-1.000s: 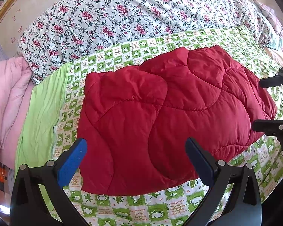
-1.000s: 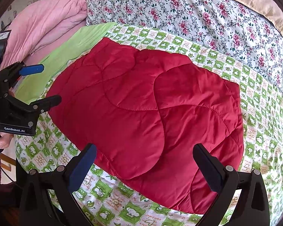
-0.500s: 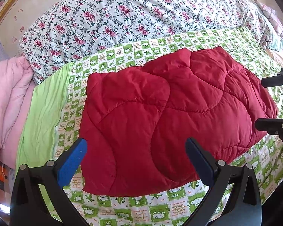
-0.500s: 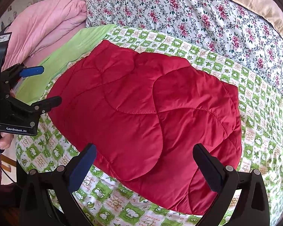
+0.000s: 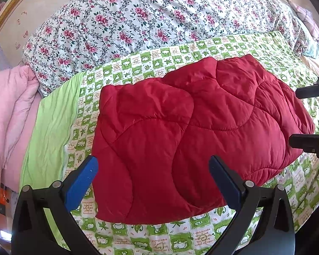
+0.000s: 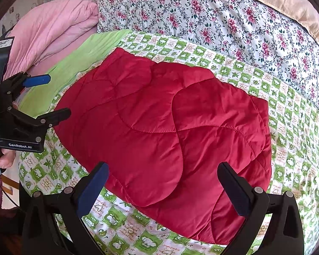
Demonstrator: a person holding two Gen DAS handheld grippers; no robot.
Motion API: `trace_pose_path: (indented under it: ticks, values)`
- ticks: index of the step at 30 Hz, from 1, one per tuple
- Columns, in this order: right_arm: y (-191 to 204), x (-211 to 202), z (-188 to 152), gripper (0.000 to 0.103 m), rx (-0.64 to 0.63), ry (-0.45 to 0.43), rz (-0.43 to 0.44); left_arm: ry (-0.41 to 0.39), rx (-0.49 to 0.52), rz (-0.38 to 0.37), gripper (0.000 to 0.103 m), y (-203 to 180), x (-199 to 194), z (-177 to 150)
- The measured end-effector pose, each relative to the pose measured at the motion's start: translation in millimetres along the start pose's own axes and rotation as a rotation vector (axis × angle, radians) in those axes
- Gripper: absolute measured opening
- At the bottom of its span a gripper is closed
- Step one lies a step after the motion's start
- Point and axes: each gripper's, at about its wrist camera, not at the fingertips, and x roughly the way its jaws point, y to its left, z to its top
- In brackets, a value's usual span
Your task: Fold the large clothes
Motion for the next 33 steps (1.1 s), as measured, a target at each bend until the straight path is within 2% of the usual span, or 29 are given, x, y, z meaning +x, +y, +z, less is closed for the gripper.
trace_pose_path:
  ticks: [33]
  values:
    - [-1.9,0.5,1.9,0.103,0.012,-0.007,-0.005,-0.016,0.010,0.024,0.103,-0.5,4.3,5.8]
